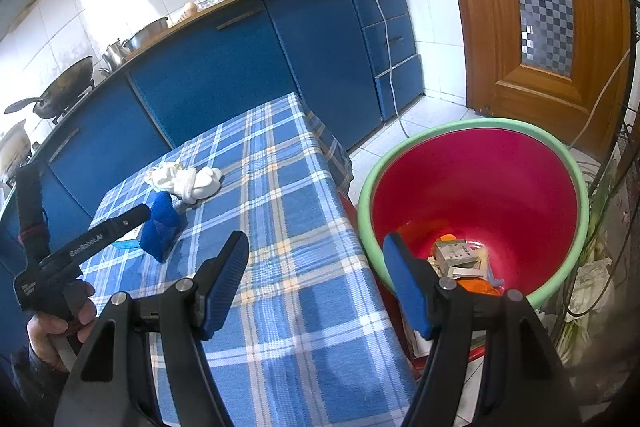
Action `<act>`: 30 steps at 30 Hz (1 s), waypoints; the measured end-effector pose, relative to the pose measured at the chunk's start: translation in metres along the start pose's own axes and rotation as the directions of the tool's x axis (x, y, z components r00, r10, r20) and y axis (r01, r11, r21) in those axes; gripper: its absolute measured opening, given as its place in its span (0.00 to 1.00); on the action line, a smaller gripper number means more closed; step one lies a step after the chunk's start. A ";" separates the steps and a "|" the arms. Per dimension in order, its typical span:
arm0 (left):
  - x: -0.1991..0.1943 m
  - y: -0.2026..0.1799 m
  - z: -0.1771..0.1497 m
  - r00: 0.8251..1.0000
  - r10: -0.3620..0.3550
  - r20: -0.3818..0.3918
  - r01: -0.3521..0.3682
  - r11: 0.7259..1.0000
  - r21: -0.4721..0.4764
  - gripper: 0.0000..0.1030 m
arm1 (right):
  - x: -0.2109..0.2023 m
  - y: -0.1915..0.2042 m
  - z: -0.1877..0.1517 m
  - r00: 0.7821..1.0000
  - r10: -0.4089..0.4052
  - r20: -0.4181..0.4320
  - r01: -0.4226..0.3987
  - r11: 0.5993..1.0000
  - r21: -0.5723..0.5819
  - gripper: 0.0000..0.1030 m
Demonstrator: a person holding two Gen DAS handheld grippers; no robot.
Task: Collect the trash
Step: 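Grasp the blue mesh scrubber with the left tool and lift it, then grasp the white cloth with the right tool while the left tool holds the scrubber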
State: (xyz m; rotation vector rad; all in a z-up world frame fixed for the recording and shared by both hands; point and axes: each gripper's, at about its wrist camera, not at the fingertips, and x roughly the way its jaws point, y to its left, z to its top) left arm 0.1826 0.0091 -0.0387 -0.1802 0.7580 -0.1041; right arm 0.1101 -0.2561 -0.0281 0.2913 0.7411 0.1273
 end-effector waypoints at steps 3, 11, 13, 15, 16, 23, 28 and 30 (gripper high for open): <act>0.010 -0.005 -0.002 1.000 0.018 -0.017 -0.018 1.000 0.026 0.66 | 0.001 0.000 0.000 1.000 -0.001 -0.003 0.001 1.000 -0.001 0.69; 0.032 -0.012 -0.006 0.997 0.043 -0.071 -0.038 0.997 0.067 0.60 | 0.005 0.000 -0.001 1.000 -0.006 -0.009 0.006 1.000 0.000 0.69; 0.036 -0.010 -0.007 0.994 0.065 -0.087 -0.060 0.996 0.061 0.51 | 0.007 0.001 -0.001 1.000 -0.006 -0.013 0.006 1.000 -0.004 0.69; 0.039 -0.007 -0.008 0.993 0.071 -0.097 -0.067 0.997 0.045 0.43 | 0.008 0.002 -0.001 1.000 -0.008 -0.013 0.008 1.000 -0.011 0.69; 0.038 -0.006 -0.007 0.993 0.072 -0.095 -0.069 0.997 0.039 0.39 | 0.008 0.003 -0.001 1.000 -0.008 -0.014 0.008 1.000 -0.015 0.69; 0.028 -0.005 -0.007 0.994 0.079 -0.072 -0.076 0.996 0.045 0.27 | 0.013 0.015 0.003 1.000 0.001 -0.019 -0.002 0.999 -0.053 0.69; 0.008 0.001 -0.003 0.995 0.099 -0.025 -0.098 0.995 0.027 0.26 | 0.020 0.027 0.008 0.999 0.021 -0.031 -0.023 0.997 -0.076 0.69; -0.002 0.006 0.001 0.993 0.117 0.003 -0.117 0.993 0.023 0.26 | 0.022 0.033 0.010 0.999 0.029 -0.036 -0.032 0.996 -0.088 0.69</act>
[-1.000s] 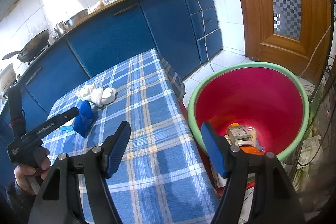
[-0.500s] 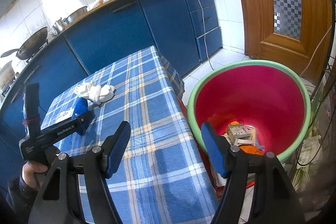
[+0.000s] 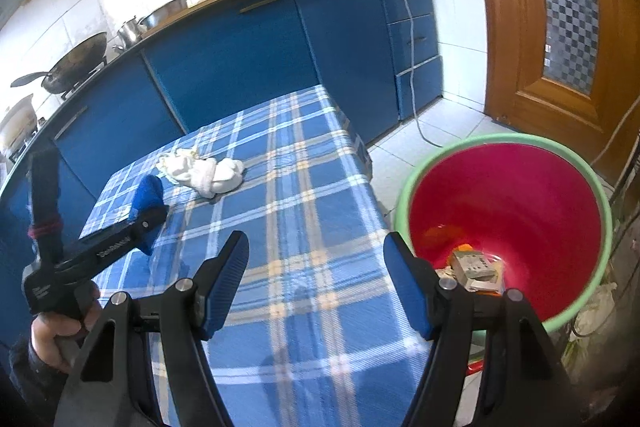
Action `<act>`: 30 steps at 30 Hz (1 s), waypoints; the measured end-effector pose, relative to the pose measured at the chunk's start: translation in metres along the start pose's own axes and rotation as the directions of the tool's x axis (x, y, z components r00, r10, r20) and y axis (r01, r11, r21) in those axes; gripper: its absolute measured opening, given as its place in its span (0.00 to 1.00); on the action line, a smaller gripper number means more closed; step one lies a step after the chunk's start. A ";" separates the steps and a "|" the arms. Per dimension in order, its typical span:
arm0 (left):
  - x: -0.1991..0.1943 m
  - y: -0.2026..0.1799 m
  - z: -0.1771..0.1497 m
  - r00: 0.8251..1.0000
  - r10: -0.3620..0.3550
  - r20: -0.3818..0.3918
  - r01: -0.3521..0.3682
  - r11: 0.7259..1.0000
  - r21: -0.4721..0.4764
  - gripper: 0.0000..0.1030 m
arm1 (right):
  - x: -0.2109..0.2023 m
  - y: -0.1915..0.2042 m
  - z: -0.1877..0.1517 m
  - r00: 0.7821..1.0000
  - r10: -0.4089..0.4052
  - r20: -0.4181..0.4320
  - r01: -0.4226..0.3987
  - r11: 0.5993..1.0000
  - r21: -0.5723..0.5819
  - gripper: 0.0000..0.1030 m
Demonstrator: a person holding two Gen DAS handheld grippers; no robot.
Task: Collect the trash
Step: 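Grasp the white cloth with the right tool while the left tool holds the scrubber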
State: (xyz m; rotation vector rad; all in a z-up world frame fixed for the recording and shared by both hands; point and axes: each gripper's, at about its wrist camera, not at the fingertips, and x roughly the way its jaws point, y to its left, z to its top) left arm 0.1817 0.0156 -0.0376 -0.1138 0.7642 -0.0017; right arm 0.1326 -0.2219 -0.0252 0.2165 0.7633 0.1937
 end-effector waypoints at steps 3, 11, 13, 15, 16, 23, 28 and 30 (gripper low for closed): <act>-0.010 0.010 0.003 0.999 0.046 0.026 -0.046 0.999 -0.009 0.26 | 0.005 0.009 0.004 1.000 0.015 -0.007 -0.015 1.000 -0.016 0.69; -0.020 0.051 0.007 0.990 0.139 0.037 -0.136 0.988 -0.076 0.26 | 0.021 0.042 0.014 0.998 0.053 -0.030 -0.055 0.996 -0.069 0.69; -0.020 0.060 0.007 0.987 0.158 0.037 -0.154 0.984 -0.090 0.26 | 0.027 0.053 0.016 0.997 0.059 -0.040 -0.063 0.994 -0.090 0.69; -0.020 0.069 0.009 0.983 0.179 0.036 -0.175 0.979 -0.101 0.26 | 0.033 0.062 0.019 0.997 0.061 -0.048 -0.066 0.992 -0.109 0.71; -0.018 0.072 0.010 0.981 0.190 0.033 -0.185 0.977 -0.105 0.26 | 0.037 0.069 0.020 0.997 0.063 -0.050 -0.069 0.990 -0.121 0.72; -0.007 0.095 0.011 0.970 0.242 0.009 -0.239 0.961 -0.139 0.26 | 0.062 0.101 0.027 0.996 0.064 -0.061 -0.073 0.984 -0.164 0.77; 0.000 0.108 0.007 0.969 0.245 -0.010 -0.243 0.955 -0.170 0.26 | 0.088 0.116 0.033 0.995 0.051 -0.088 -0.066 0.983 -0.169 0.78; 0.003 0.110 0.006 0.969 0.247 -0.012 -0.245 0.954 -0.175 0.26 | 0.097 0.120 0.036 0.995 0.041 -0.094 -0.057 0.984 -0.171 0.78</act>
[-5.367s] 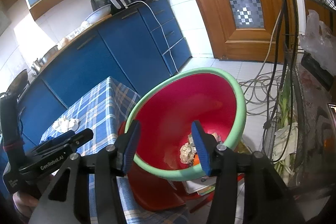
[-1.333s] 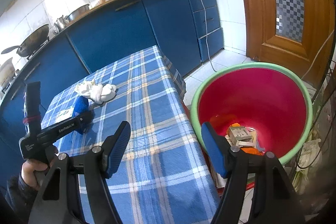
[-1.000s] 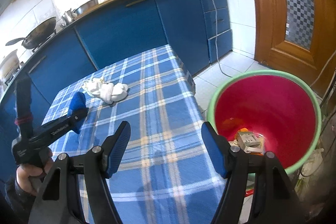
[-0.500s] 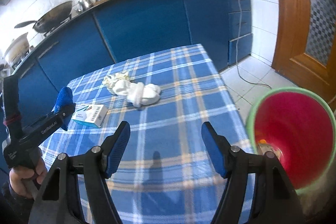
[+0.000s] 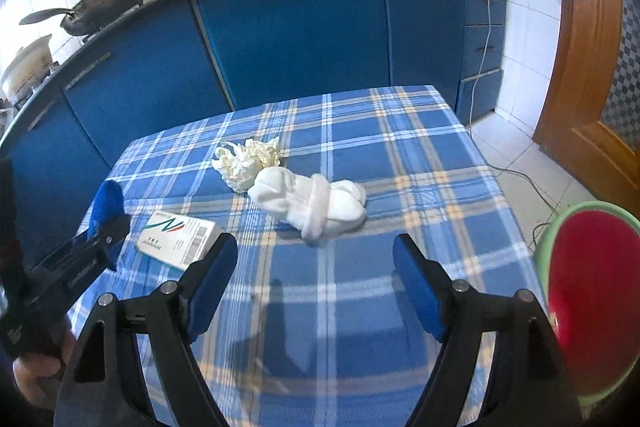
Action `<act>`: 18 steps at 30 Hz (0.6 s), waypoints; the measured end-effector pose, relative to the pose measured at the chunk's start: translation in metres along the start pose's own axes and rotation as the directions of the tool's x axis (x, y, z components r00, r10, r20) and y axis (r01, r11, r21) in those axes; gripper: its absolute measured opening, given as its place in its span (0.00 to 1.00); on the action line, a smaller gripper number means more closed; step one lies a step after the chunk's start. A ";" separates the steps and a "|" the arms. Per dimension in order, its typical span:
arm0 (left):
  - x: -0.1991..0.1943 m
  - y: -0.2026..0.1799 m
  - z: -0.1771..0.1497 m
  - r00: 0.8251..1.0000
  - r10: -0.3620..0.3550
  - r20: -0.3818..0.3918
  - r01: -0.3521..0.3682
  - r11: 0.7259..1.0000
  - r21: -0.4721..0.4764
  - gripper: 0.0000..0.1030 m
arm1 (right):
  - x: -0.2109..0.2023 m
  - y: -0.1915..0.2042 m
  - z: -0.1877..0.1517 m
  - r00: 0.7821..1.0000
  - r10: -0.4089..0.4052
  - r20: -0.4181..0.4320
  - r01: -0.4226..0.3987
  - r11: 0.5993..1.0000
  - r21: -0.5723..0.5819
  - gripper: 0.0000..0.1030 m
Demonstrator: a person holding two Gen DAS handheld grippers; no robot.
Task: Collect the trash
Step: 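Grasp the white cloth with the right tool while the left tool holds the scrubber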
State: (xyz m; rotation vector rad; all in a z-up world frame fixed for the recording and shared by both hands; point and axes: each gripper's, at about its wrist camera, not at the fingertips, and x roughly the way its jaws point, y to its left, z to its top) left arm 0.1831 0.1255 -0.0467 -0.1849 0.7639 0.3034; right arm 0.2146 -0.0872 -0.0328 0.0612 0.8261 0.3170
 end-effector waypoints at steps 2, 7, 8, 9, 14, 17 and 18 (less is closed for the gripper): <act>0.003 0.001 0.000 1.000 0.004 -0.003 -0.004 1.000 -0.004 0.26 | 0.010 0.002 0.003 1.000 -0.011 -0.009 0.011 1.000 0.001 0.79; 0.009 0.004 -0.003 1.000 0.003 -0.014 -0.004 1.000 -0.014 0.26 | 0.036 -0.001 0.011 0.999 -0.011 -0.031 0.013 0.998 0.056 0.80; 0.010 0.004 -0.004 1.000 0.003 -0.018 -0.003 1.000 -0.016 0.26 | 0.041 -0.002 0.012 0.999 -0.006 -0.035 0.008 0.998 0.069 0.80; 0.012 0.004 -0.005 1.000 0.001 -0.022 -0.001 1.000 -0.018 0.26 | 0.045 -0.003 0.013 0.999 -0.002 -0.034 0.005 0.997 0.077 0.80; 0.018 0.005 -0.006 0.999 -0.007 -0.037 0.006 1.000 -0.024 0.26 | 0.058 -0.001 0.017 0.999 -0.002 -0.038 0.005 0.997 0.074 0.80; 0.019 0.006 -0.006 0.999 -0.008 -0.040 0.007 1.000 -0.025 0.26 | 0.063 0.000 0.019 0.999 0.006 -0.050 -0.003 0.998 0.069 0.79; 0.019 0.006 -0.006 0.999 -0.009 -0.040 0.008 1.000 -0.025 0.26 | 0.065 0.000 0.019 0.999 0.007 -0.054 -0.003 0.998 0.070 0.76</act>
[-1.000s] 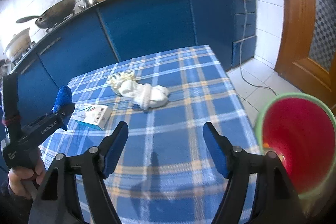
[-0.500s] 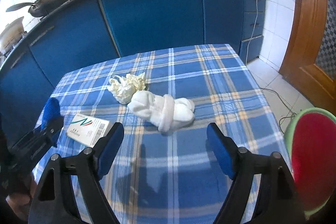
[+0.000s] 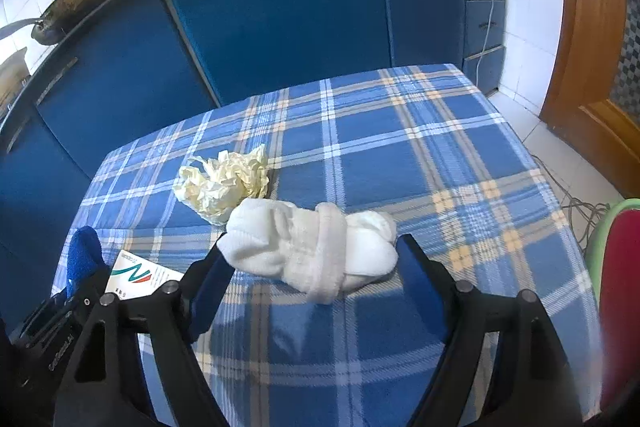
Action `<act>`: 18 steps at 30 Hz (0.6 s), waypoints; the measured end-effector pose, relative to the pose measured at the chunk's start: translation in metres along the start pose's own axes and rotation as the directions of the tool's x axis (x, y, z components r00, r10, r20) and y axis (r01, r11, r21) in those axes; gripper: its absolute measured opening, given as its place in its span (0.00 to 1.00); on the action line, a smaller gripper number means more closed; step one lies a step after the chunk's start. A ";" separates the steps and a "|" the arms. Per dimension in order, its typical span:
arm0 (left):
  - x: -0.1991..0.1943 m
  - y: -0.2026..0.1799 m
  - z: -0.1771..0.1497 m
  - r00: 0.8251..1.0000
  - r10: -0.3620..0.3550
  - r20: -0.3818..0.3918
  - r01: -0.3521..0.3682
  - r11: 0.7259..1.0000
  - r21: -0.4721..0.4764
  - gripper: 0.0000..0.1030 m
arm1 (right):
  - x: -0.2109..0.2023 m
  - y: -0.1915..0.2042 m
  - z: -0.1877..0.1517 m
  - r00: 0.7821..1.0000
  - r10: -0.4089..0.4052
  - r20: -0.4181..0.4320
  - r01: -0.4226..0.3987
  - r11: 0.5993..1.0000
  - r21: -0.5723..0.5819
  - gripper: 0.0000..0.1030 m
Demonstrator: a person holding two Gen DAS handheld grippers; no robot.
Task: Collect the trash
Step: 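Grasp the white cloth with the right tool while the left tool holds the scrubber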
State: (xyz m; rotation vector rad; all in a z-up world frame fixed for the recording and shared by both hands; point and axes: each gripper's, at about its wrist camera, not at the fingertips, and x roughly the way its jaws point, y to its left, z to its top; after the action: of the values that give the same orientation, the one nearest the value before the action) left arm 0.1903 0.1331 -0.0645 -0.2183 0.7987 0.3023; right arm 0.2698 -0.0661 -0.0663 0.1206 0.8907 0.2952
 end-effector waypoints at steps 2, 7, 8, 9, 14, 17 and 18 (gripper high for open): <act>0.000 0.000 0.000 1.000 -0.003 -0.001 0.003 1.000 -0.001 0.26 | 0.003 0.000 0.000 1.000 0.004 -0.006 -0.004 1.000 0.006 0.67; 0.001 0.000 0.000 1.000 -0.008 -0.001 0.008 1.000 -0.002 0.26 | 0.005 -0.001 0.001 1.000 -0.004 0.001 0.004 1.000 0.000 0.50; 0.001 0.001 -0.001 1.000 -0.009 -0.002 0.009 1.000 -0.002 0.26 | 0.005 -0.001 0.000 1.000 -0.008 0.002 0.008 1.000 -0.003 0.47; 0.001 0.001 -0.001 1.000 -0.009 -0.003 0.009 1.000 -0.002 0.26 | 0.005 -0.001 0.000 1.000 -0.019 0.002 0.019 1.000 -0.008 0.43; 0.000 0.002 -0.001 1.000 -0.011 0.002 0.011 1.000 -0.006 0.26 | 0.002 -0.005 0.001 1.000 -0.013 -0.004 0.013 1.000 0.008 0.33; 0.000 0.002 -0.001 1.000 -0.014 0.002 0.014 1.000 -0.006 0.26 | -0.005 -0.008 0.001 1.000 0.004 -0.005 -0.004 1.000 0.016 0.32; 0.000 0.002 -0.001 1.000 -0.015 0.001 0.015 1.000 -0.005 0.26 | -0.007 -0.008 0.000 1.000 0.006 -0.002 -0.006 1.000 0.016 0.32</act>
State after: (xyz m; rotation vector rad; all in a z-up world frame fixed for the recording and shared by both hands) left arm 0.1890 0.1342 -0.0655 -0.2291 0.7956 0.2908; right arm 0.2671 -0.0762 -0.0626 0.1377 0.8950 0.2938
